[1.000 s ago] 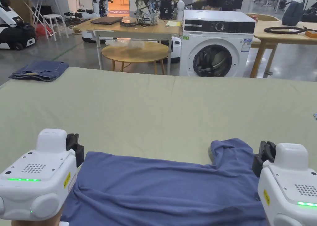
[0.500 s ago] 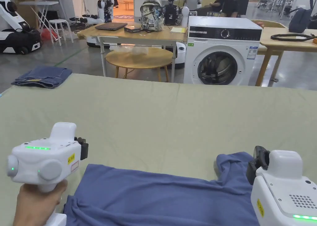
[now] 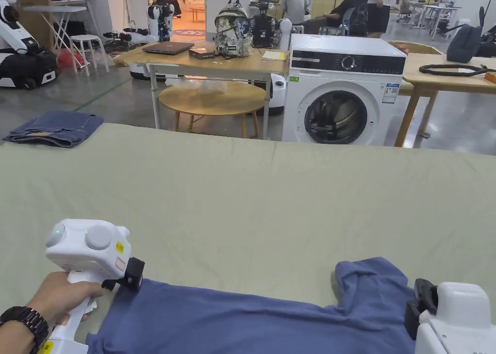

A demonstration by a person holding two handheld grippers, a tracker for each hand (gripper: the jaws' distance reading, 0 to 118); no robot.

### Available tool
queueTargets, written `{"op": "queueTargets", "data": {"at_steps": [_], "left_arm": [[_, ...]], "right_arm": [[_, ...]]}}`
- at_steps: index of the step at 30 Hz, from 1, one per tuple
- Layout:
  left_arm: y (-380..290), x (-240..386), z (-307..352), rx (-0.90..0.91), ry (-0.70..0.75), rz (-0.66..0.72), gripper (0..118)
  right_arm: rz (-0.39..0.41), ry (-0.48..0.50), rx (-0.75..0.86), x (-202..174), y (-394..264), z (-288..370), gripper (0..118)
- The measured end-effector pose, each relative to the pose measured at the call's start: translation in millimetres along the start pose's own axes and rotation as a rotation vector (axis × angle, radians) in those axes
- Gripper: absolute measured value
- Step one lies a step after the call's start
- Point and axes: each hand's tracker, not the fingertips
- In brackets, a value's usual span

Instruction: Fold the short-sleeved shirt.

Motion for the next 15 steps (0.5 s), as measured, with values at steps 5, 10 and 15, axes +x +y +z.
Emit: {"op": "queueTargets", "data": {"at_steps": [5,10,15], "left_arm": [[-20,22,9,0.009,0.029,-0.001,40],[-20,22,6,0.041,0.061,-0.108,0],[-59,48,37,0.125,0.057,-0.112,0]], "right_arm": [[-0.011,-0.02,-0.04,12,-7,-4,0],[-0.041,-0.034,-0.079,22,-10,-9,0],[-0.089,-0.032,-0.149,40,-1,-34,0]]}}
